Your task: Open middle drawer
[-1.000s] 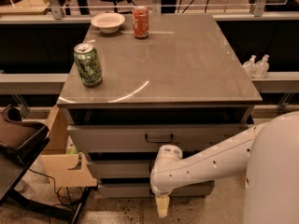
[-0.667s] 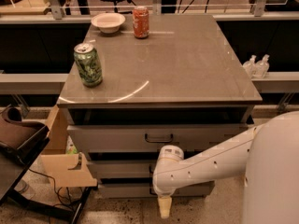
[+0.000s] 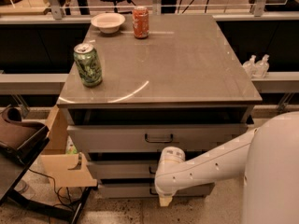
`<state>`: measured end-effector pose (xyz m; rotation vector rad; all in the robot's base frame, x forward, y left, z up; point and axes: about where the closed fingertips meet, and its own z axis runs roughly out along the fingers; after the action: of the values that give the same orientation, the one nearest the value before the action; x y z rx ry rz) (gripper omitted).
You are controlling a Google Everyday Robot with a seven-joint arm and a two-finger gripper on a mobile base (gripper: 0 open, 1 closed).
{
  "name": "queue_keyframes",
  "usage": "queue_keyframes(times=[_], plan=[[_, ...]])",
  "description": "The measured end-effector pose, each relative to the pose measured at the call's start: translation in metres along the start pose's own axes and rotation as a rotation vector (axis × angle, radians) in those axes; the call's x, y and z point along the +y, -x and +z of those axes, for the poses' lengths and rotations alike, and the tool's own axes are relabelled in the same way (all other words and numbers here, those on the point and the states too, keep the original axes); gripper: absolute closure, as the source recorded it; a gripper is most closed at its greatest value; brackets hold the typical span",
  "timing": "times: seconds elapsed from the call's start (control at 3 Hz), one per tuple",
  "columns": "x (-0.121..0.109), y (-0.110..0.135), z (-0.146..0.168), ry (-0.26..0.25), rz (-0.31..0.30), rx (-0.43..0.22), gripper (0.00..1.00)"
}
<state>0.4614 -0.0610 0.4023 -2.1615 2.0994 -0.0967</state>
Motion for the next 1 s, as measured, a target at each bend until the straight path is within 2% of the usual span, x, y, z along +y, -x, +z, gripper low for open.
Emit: queue_keyframes(times=[0.67, 1.0], plan=[[-0.0017, 0.0026, 0.0017, 0.001, 0.0, -0.007, 0.86], [-0.0011, 0.0031, 0.0017, 0.001, 0.0, -0.007, 1.0]])
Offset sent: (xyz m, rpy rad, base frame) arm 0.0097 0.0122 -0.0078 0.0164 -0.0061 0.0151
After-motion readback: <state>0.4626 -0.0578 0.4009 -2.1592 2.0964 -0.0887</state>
